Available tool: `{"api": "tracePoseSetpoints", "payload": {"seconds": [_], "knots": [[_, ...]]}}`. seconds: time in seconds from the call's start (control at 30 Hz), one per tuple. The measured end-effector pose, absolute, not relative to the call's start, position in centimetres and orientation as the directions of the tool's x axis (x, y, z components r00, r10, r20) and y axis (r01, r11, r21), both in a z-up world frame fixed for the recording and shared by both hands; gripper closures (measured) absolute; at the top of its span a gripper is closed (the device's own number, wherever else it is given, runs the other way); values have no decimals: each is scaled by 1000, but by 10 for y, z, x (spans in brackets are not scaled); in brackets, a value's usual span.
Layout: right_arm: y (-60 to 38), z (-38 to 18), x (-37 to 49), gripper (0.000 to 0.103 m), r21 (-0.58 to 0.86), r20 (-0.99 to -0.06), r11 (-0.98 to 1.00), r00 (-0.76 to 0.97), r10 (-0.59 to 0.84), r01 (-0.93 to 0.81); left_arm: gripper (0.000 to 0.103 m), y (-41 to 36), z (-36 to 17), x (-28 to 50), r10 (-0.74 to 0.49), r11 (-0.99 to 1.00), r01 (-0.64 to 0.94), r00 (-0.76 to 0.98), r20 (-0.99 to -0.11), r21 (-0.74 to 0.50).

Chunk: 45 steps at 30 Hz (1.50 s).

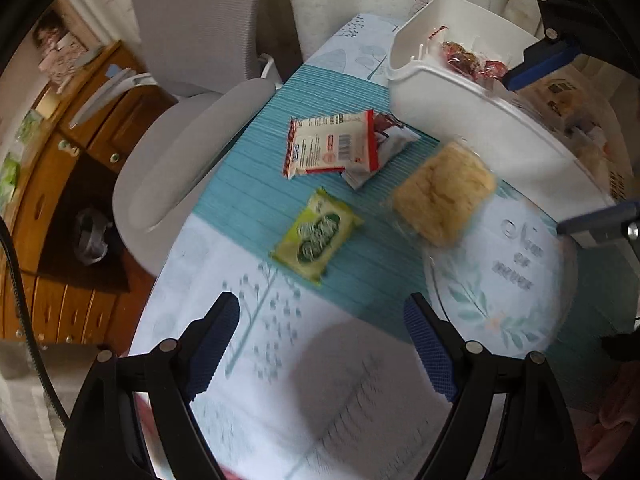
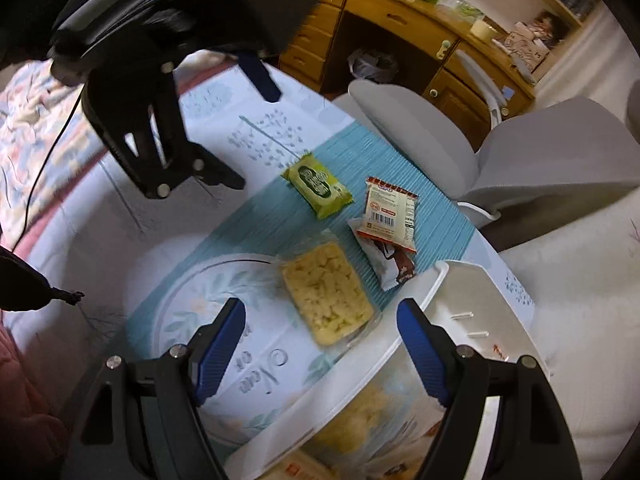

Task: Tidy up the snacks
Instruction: 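Grasp the green pear-cake packet with the left tool while the right tool grasps the clear peanut bag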

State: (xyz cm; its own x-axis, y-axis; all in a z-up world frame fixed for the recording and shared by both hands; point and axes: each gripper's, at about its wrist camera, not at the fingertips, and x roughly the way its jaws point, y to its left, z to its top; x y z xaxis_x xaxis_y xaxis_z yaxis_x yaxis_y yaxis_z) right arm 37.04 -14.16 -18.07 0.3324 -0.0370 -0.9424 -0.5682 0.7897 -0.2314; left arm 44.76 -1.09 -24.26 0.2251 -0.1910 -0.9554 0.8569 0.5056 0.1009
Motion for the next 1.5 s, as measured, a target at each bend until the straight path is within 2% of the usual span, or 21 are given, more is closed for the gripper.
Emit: {"api": "tracePoseSetpoints", "payload": {"seconds": [0.57, 0.77, 0.83, 0.9, 0.97, 1.07, 1.37, 1.5], "knots": [[-135, -235, 408, 24, -174, -982, 756, 171, -84, -630, 21, -43, -308, 505, -218, 517, 856, 151, -964, 17], [-130, -250, 415, 24, -137, -990, 756, 111, -86, -641, 29, -45, -312, 510, -272, 509, 861, 137, -952, -22], [-130, -255, 416, 24, -130, -991, 759, 95, -91, -638, 35, -45, -310, 509, -289, 506, 862, 145, -946, -23], [-128, -260, 415, 23, -146, -989, 750, 96, -110, -645, 47, -44, -308, 509, -306, 509, 860, 155, -939, -24], [-125, -263, 416, 20, -156, -988, 747, 93, -126, -646, 51, -42, -307, 508, -315, 513, 858, 162, -935, -24], [-122, -265, 418, 19, -166, -986, 750, 94, -138, -641, 65, -37, -304, 510, -326, 537, 843, 180, -928, -25], [-114, -268, 415, 20, -220, -974, 719, 110, -197, -660, 68, -24, -303, 503, -340, 595, 802, 195, -920, -50], [-114, -271, 412, 28, -264, -962, 697, 136, -235, -666, 68, -13, -302, 499, -342, 636, 767, 186, -921, -82]]}}
